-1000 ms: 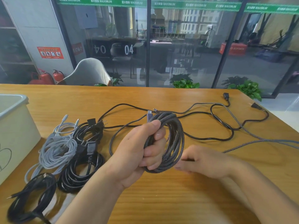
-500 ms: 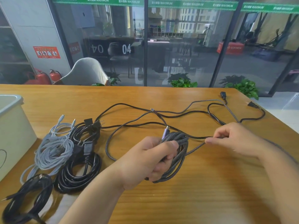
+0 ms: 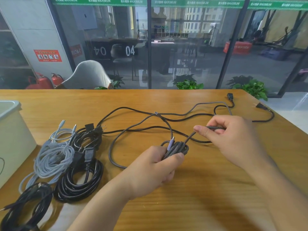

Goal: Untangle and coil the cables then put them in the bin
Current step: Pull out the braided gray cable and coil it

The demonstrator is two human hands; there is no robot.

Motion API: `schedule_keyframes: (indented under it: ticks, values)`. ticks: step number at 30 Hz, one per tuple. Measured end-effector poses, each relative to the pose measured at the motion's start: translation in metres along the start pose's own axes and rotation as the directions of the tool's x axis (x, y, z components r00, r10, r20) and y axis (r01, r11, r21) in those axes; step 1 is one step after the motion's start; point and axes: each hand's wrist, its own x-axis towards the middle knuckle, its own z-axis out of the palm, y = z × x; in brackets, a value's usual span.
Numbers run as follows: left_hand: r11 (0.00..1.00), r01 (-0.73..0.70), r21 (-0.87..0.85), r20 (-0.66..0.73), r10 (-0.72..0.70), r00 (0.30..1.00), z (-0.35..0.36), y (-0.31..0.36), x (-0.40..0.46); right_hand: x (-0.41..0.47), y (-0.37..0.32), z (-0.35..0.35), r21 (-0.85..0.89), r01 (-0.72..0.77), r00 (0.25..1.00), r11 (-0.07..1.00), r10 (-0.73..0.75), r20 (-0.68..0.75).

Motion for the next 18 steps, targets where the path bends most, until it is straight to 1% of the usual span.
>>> schedule_keyframes:
  ticks: [5, 10, 14, 18]
  values:
    - [0.999, 0.006, 0.037, -0.013, -0.006, 1.0, 0.0, -0.005, 0.002, -0.008, -0.011, 0.006, 0.018, 0.076, 0.997, 0.997, -0.076, -0.021]
    - [0.999, 0.006, 0.046, -0.042, -0.004, 0.999, 0.0, -0.009, 0.005, -0.014, -0.019, 0.014, 0.133, 0.08, 0.997, 0.988, -0.078, -0.015]
    - [0.998, -0.008, 0.055, -0.129, 0.015, 0.991, 0.002, -0.012, 0.009, -0.024, -0.03, 0.03, 0.222, 0.091, 0.995, 0.971, -0.099, 0.025]
    - [0.999, -0.005, -0.037, -0.211, -0.003, 0.977, 0.006, -0.015, 0.013, -0.032, -0.037, 0.04, 0.227, 0.113, 0.989, 0.967, -0.132, 0.068]
